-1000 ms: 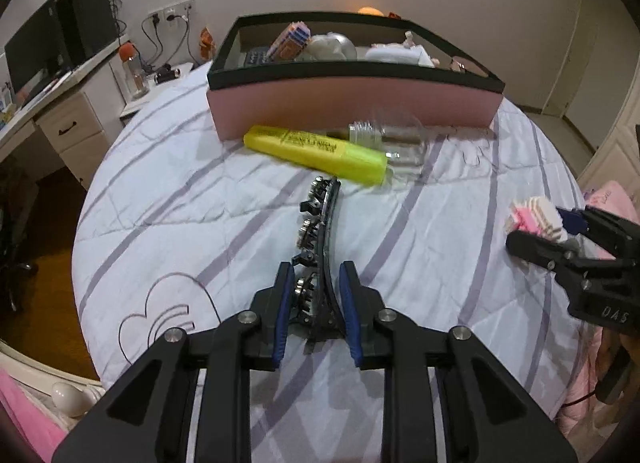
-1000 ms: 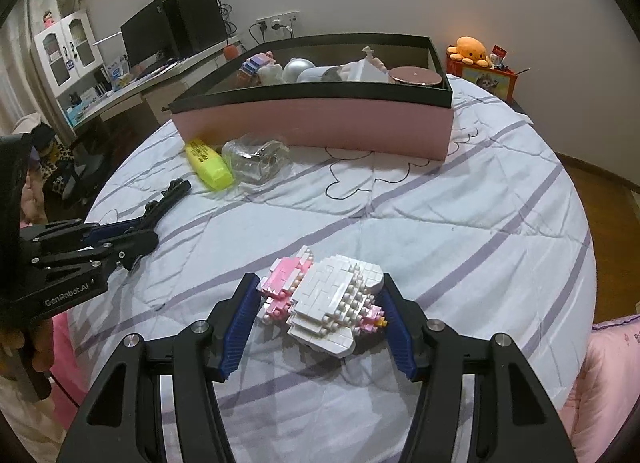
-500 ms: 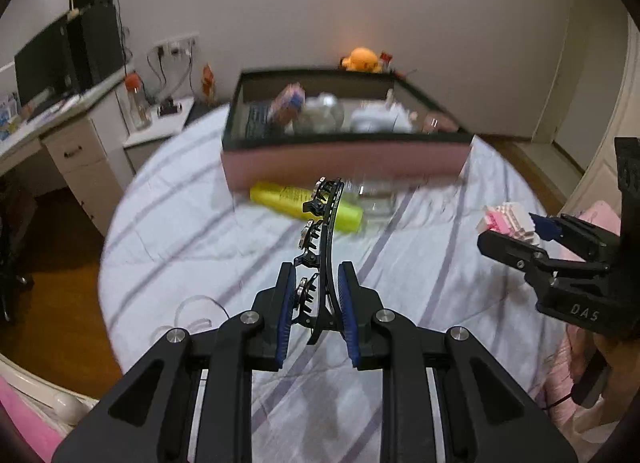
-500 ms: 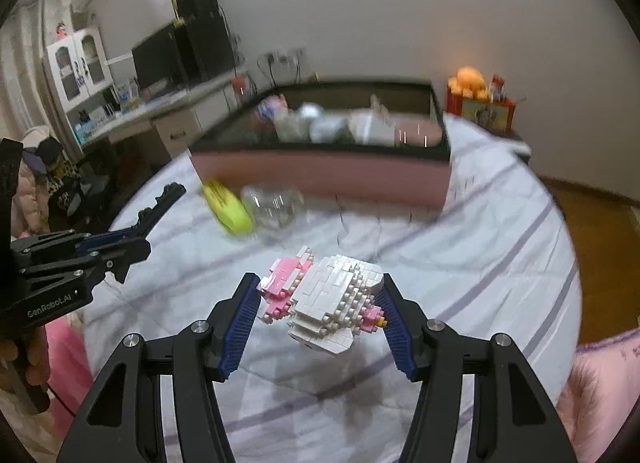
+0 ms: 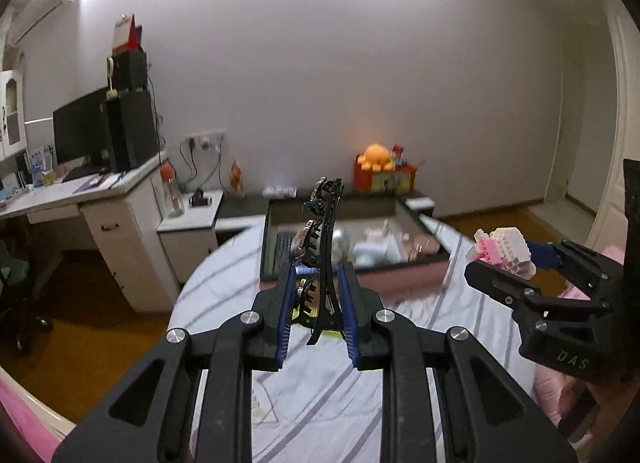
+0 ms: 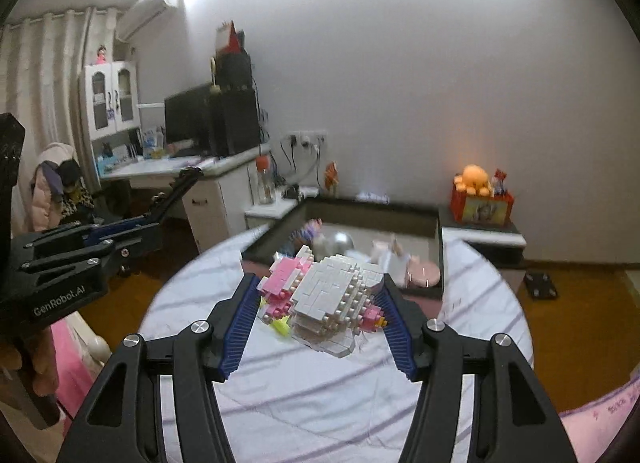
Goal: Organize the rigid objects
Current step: 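Lift the block figure and hair clip with both tools toward the pink box, then lower the block figure and hair clip into the box and open both tools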
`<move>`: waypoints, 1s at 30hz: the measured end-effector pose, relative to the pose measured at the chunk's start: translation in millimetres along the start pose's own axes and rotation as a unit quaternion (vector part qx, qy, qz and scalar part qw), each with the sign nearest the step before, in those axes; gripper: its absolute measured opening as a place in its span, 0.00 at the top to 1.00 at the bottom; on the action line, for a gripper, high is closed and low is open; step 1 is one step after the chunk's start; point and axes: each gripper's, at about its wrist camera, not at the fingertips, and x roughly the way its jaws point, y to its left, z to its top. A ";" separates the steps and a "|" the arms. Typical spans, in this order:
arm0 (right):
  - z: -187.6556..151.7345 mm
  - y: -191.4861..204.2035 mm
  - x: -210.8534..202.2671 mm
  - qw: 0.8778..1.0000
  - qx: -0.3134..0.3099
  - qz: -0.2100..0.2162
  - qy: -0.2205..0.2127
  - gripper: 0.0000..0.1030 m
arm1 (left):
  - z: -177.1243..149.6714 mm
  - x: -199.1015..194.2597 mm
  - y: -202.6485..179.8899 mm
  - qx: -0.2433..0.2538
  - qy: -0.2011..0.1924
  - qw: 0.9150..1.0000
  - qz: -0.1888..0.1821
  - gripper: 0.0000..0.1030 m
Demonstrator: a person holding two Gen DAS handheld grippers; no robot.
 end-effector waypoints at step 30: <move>79.0 -27.1 75.2 0.998 -0.030 -0.019 -0.050 0.41 | 71.1 117.2 3.8 -0.024 -0.039 0.999 -0.015 0.79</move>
